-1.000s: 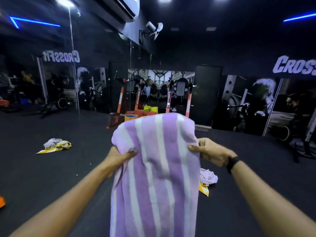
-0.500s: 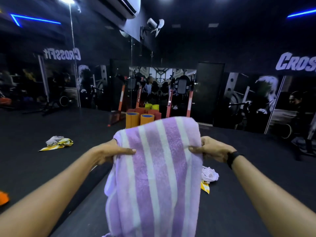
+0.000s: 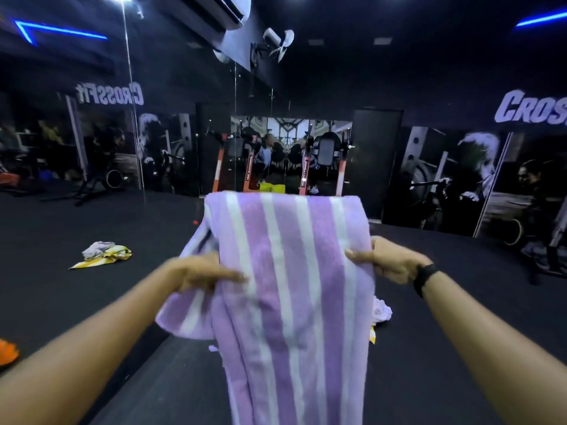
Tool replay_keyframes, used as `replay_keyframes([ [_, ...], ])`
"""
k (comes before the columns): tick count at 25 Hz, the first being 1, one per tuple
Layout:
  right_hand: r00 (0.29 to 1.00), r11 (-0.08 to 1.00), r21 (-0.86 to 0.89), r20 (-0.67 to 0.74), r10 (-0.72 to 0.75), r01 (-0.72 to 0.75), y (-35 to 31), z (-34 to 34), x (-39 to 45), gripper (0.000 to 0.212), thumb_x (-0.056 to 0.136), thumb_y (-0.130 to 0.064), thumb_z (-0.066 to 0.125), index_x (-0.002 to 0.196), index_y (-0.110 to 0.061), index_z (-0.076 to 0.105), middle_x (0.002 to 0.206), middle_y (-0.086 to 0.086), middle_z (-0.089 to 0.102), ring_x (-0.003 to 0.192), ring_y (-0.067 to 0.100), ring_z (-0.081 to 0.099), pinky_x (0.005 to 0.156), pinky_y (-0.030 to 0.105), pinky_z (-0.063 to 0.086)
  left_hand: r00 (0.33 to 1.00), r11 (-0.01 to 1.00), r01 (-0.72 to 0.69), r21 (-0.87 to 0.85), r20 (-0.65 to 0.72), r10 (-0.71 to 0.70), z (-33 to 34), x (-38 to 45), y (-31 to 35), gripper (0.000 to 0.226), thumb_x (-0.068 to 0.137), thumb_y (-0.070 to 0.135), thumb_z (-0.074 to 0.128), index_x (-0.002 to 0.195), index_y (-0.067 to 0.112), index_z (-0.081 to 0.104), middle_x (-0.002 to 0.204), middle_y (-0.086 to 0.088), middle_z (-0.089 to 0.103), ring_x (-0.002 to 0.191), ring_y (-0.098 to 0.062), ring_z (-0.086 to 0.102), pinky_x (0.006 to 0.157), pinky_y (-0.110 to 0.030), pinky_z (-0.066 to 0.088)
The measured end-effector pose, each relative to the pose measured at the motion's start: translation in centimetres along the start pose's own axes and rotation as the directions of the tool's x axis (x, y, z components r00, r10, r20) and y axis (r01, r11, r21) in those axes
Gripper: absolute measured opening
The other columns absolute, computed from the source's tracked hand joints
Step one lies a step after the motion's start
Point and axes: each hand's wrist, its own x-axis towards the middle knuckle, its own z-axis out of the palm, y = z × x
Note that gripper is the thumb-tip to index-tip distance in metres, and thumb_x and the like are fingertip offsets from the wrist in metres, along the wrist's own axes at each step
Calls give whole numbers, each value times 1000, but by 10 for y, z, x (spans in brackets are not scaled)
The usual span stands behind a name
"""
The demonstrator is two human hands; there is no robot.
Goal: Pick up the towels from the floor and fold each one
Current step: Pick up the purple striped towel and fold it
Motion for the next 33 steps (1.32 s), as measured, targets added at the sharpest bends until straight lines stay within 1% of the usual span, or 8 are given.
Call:
replay_keyframes([
  [5, 985, 997, 71, -172, 23, -11, 17, 1, 1, 58, 69, -27, 78, 115, 5, 63, 87, 8, 74, 74, 14, 70, 60, 23, 55, 969, 960, 63, -274, -215, -125, -5, 10, -12, 69, 55, 29, 87, 117, 7, 65, 109, -12, 71, 94, -22, 67, 77, -33, 54],
  [9, 977, 965, 227, -194, -91, 135, -15, 1, 8, 74, 42, -35, 92, 103, -3, 66, 86, 5, 75, 74, 13, 72, 62, 23, 57, 967, 938, -99, -332, -255, 11, -8, 14, 19, 39, 80, 20, 72, 114, 3, 66, 91, -6, 75, 77, -15, 71, 66, -27, 57],
  [13, 994, 999, -38, -108, 7, -11, -30, -4, 4, 61, 53, -25, 87, 108, -9, 67, 98, 4, 75, 87, 14, 71, 70, 26, 58, 992, 987, 50, 150, -119, -32, -13, 6, 29, 61, 55, 35, 87, 106, 5, 69, 96, -5, 73, 78, -20, 65, 62, -27, 50],
  [19, 909, 977, 183, -416, -21, 106, -41, -8, 22, 20, 89, -11, 64, 108, -3, 67, 76, 0, 74, 72, 12, 68, 60, 21, 57, 894, 897, -240, -370, -445, 56, -21, 18, 56, 2, 82, 16, 71, 81, 17, 71, 74, -2, 73, 72, -16, 66, 65, -27, 57],
  [24, 836, 968, 139, -540, -102, 208, -54, 0, 28, 17, 81, -10, 73, 96, -3, 69, 66, -6, 73, 65, 7, 67, 57, 20, 55, 814, 906, -330, -266, -565, 131, -19, 24, 66, 19, 85, 0, 63, 75, 16, 64, 58, 2, 67, 55, -9, 63, 58, -23, 55],
  [28, 968, 995, 43, -236, -81, 94, -64, 6, 17, 46, 75, -12, 74, 118, -3, 62, 93, 2, 72, 86, 15, 69, 68, 26, 58, 799, 880, -396, -261, -570, 191, -18, 26, 67, 21, 84, 6, 69, 101, 12, 57, 87, -5, 62, 70, -13, 60, 59, -27, 54],
  [31, 930, 989, 18, -343, -132, 147, -57, 6, 17, 54, 54, -14, 83, 104, -5, 65, 76, -5, 73, 70, 8, 70, 57, 22, 56, 718, 916, -396, -68, -644, 262, -20, 25, 61, 52, 76, 8, 78, 116, 19, 47, 107, -5, 55, 79, -13, 57, 59, -24, 51],
  [33, 941, 989, 5, -308, -140, 148, -54, 2, 17, 45, 62, -13, 82, 103, -15, 63, 81, -7, 73, 71, 6, 69, 58, 24, 58, 745, 907, -421, -27, -581, 329, -20, 23, 60, 63, 76, 3, 77, 125, 22, 42, 112, -3, 51, 83, -10, 58, 59, -19, 52],
])
